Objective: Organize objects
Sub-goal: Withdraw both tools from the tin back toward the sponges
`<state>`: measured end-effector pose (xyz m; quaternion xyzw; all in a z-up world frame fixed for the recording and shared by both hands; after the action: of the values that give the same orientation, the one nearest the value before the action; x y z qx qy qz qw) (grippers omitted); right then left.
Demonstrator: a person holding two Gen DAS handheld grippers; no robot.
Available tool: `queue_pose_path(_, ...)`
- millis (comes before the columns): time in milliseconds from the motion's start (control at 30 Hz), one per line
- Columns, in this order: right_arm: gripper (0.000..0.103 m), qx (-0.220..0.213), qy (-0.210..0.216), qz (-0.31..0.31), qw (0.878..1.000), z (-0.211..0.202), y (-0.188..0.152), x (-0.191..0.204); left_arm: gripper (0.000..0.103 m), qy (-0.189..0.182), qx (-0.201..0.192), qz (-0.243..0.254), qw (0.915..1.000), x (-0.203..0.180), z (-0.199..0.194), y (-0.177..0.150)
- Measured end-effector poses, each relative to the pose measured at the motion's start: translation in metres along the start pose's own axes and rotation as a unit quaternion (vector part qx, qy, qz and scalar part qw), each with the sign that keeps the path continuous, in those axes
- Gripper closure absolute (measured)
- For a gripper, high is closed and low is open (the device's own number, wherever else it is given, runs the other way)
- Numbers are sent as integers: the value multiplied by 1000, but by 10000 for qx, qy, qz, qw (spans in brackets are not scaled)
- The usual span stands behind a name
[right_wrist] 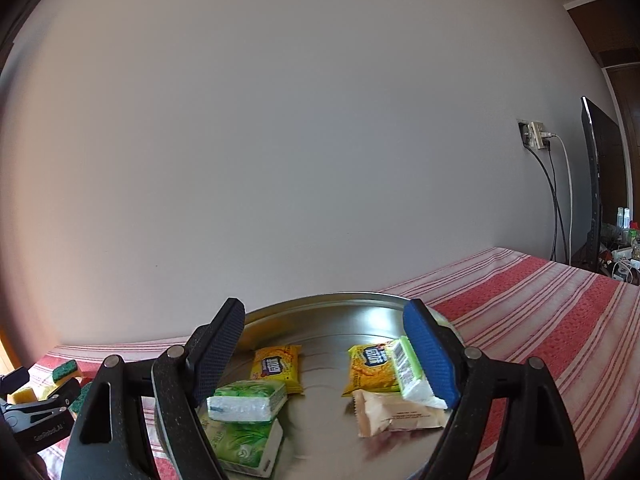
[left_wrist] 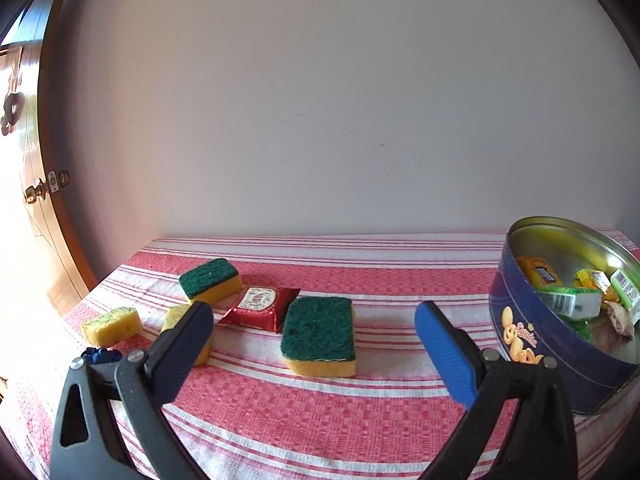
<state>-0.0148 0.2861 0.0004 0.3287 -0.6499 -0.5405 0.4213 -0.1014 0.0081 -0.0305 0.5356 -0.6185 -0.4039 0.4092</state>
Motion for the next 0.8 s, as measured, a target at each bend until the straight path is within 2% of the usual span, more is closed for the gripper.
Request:
queue_pose_path(300,20,442,672,3,9968,-5,-27,72,1,590,275,-293,9974,91,8,-13)
queue_pose_path(467,20,636,1056,-103,9923,-10,-41,115,1,1081,484,-379,9922,148,9,-26)
queue_pose_path(567,20,725,1291,-134,9889,-14,-48,140,1,1360,738,-349,9873,180,11,-38)
queue_pose_path(667,20,825,1523,-175,9847,-20,-56,167,1,1462,1082,-557,9817,205,15,-52)
queue_pose_path(800,20,933,1817,-315,9784,-28,-66,201,5,1241,1608,-952,9745,223,29,-76)
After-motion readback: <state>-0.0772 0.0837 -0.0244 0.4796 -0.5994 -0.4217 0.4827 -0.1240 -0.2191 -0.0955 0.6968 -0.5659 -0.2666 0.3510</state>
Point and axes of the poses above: each gripper's, at about its wrist camera, not at the fingertips, and z roughly the way its jaws point, x to its left, y to its top, the point moved 10 cm from there along z, roughly the way its jaws point, and after that the axes turned 6 degrees about -x, right-handed, at the moved point
